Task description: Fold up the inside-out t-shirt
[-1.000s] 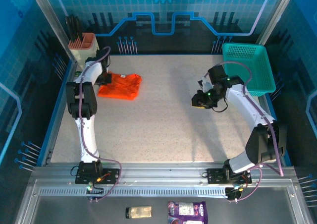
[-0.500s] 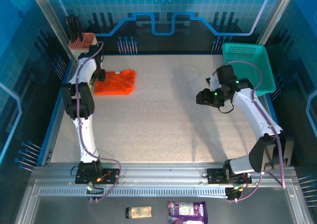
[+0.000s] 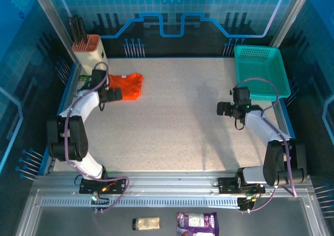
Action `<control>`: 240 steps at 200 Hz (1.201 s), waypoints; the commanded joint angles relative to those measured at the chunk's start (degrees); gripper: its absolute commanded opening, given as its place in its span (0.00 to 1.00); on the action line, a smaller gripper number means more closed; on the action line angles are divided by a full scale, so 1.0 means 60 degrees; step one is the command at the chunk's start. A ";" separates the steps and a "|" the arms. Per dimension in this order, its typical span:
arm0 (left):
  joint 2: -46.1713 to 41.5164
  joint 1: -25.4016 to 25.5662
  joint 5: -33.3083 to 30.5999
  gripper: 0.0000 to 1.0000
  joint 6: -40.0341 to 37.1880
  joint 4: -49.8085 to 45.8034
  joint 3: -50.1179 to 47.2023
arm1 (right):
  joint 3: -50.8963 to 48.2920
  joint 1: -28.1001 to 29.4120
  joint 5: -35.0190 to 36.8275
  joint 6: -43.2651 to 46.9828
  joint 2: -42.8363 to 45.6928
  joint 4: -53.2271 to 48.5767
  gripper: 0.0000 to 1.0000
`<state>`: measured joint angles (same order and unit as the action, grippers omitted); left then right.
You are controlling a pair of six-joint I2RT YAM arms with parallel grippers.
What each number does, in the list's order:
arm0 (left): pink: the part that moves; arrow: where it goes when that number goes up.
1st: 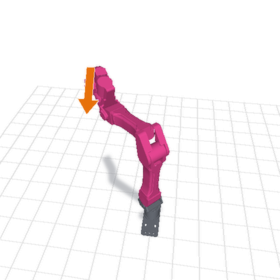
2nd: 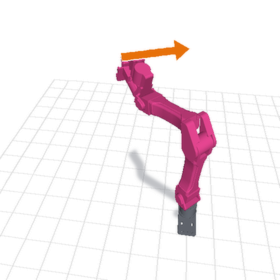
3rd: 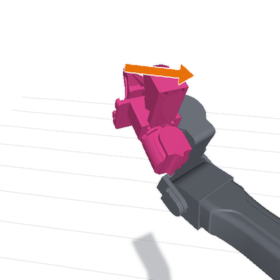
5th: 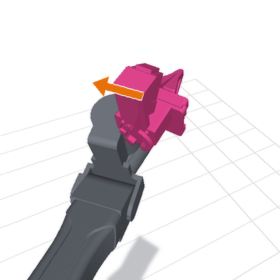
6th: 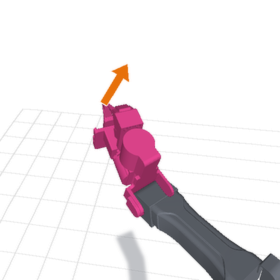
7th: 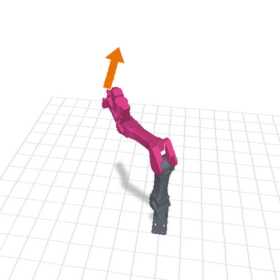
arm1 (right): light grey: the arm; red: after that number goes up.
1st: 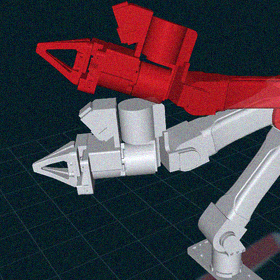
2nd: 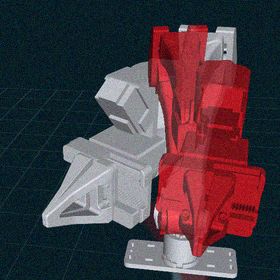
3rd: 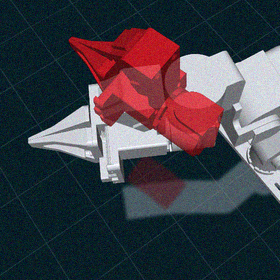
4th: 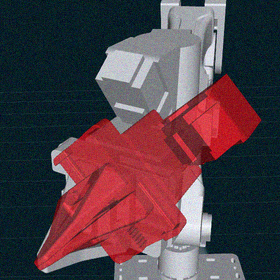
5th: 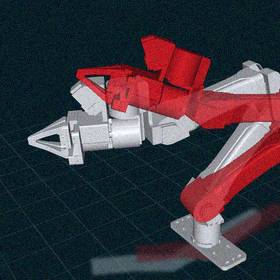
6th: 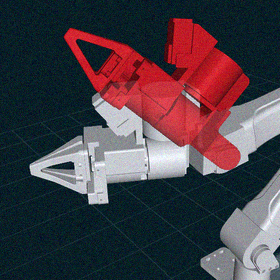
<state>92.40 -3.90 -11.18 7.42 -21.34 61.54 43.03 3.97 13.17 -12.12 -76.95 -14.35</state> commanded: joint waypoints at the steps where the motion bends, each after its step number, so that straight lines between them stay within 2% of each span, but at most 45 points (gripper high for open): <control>1: -0.0809 -0.0053 0.0084 0.99 0.0806 0.2934 -0.1884 | -0.1532 -0.0091 0.1108 0.1176 0.0547 0.4244 0.97; 21: -0.1243 -0.0038 0.0646 0.99 0.0535 0.4470 -0.3186 | -0.3000 -0.0122 0.1151 0.1702 0.0499 0.7442 1.00; 36: -0.1257 -0.0024 0.0964 0.99 0.0046 0.5847 -0.4050 | -0.3538 -0.0173 0.0962 0.1817 0.0221 0.8944 1.00; 40: -0.1241 -0.0031 0.1001 0.99 -0.0028 0.6306 -0.4221 | -0.3567 -0.0204 0.0847 0.1839 0.0157 0.8962 1.00; 50: -0.1329 -0.0038 0.1064 0.99 -0.0120 0.6314 -0.4271 | -0.3393 -0.0199 0.0785 0.1837 0.0063 0.8745 1.00; 73: -0.1562 -0.0039 0.1632 0.99 -0.0173 0.8214 -0.5097 | -0.3366 -0.0288 0.0098 0.1642 -0.0012 0.8818 1.00; 90: -0.1546 -0.0057 0.2058 0.99 -0.0420 0.9032 -0.5378 | -0.3975 -0.0387 -0.1086 0.1558 -0.0384 1.0755 1.00; 104: -0.1459 -0.0053 0.2354 0.99 -0.0619 0.9579 -0.5585 | -0.4108 -0.0324 -0.0834 0.1514 -0.0857 1.1339 1.00; 127: -0.1117 -0.0042 0.2779 0.99 -0.0838 1.1418 -0.6336 | -0.4285 -0.0326 -0.0889 0.1518 -0.1984 1.2872 1.00; 141: -0.1014 0.0019 0.2679 0.99 -0.0920 1.1563 -0.6350 | -0.3971 -0.0224 -0.0640 0.1535 -0.1740 1.1822 1.00; 155: -0.0924 0.0263 0.2181 0.99 -0.1070 1.1253 -0.6216 | -0.3759 0.0003 -0.0067 0.1648 -0.1876 1.1633 1.00; 171: -0.0533 0.0613 0.1609 0.99 -0.1333 1.2730 -0.6744 | -0.3688 0.0130 0.0239 0.1701 -0.1901 1.1539 1.00; 181: -0.0662 0.0649 0.1522 0.99 -0.1289 1.2277 -0.6659 | -0.3645 0.0148 0.0254 0.1720 -0.1919 1.1514 1.00; 240: -0.0590 0.0753 0.1309 0.99 -0.1372 1.2231 -0.6552 | -0.3641 0.0170 0.0253 0.1771 -0.1926 1.1480 1.00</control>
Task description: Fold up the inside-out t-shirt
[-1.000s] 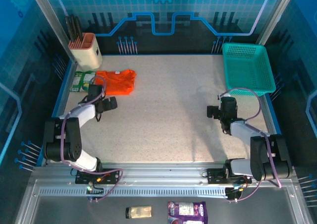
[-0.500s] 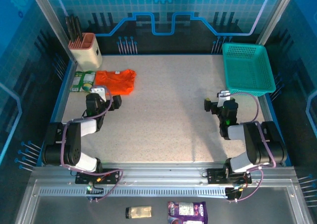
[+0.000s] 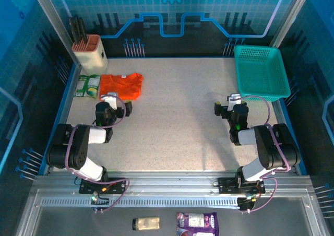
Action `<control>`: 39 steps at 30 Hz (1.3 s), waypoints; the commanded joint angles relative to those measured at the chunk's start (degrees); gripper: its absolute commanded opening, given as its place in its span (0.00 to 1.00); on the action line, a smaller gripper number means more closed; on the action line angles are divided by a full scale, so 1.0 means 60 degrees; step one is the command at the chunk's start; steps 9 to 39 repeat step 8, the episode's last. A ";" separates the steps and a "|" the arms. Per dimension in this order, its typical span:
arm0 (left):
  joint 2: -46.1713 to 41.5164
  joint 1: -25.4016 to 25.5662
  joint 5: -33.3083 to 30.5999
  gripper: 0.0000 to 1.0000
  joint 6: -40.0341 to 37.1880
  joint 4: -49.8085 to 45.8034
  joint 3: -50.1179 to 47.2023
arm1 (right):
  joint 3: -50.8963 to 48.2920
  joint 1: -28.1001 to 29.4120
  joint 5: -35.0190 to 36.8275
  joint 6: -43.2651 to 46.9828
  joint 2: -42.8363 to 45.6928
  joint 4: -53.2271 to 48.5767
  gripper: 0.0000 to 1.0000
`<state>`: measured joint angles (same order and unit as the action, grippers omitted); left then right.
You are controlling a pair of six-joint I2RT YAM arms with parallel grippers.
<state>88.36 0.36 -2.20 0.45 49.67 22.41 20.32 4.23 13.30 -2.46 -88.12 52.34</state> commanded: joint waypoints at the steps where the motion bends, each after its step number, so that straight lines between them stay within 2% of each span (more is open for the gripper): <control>1: 0.0083 0.0042 -0.0189 0.99 -0.0208 0.0395 -0.0038 | 0.0144 0.0128 0.0223 0.0153 -0.0065 0.0363 1.00; 39: 0.0091 0.0042 -0.0190 0.99 -0.0210 0.0397 -0.0038 | 0.0044 0.0131 0.0368 0.0063 -0.0050 0.0548 1.00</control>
